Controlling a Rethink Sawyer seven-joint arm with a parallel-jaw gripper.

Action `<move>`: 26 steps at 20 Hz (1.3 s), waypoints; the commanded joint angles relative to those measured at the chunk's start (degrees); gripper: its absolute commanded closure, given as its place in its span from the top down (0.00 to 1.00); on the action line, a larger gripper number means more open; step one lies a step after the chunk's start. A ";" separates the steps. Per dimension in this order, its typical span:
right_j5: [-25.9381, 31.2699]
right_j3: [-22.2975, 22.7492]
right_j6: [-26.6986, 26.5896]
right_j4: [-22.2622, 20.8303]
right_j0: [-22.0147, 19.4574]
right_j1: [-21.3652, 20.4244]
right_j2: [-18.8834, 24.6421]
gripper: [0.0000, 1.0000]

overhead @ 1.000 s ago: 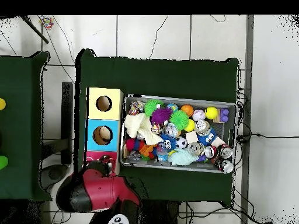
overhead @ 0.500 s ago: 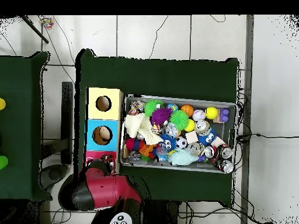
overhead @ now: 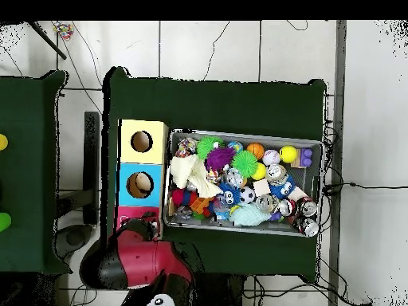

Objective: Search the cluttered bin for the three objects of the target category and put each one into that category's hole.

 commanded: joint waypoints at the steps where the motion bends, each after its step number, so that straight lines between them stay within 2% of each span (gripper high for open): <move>1: 0.46 -2.42 10.48 1.86 3.34 5.42 2.04 0.00; 12: -1.71 -1.80 10.92 1.84 5.11 5.87 1.58 0.00; 15: -3.87 -1.35 11.27 1.61 5.35 6.60 1.59 0.00; 22: -9.41 2.04 12.56 0.82 6.89 7.10 1.56 0.00; 26: -8.94 4.10 12.86 1.09 8.85 5.17 0.61 0.00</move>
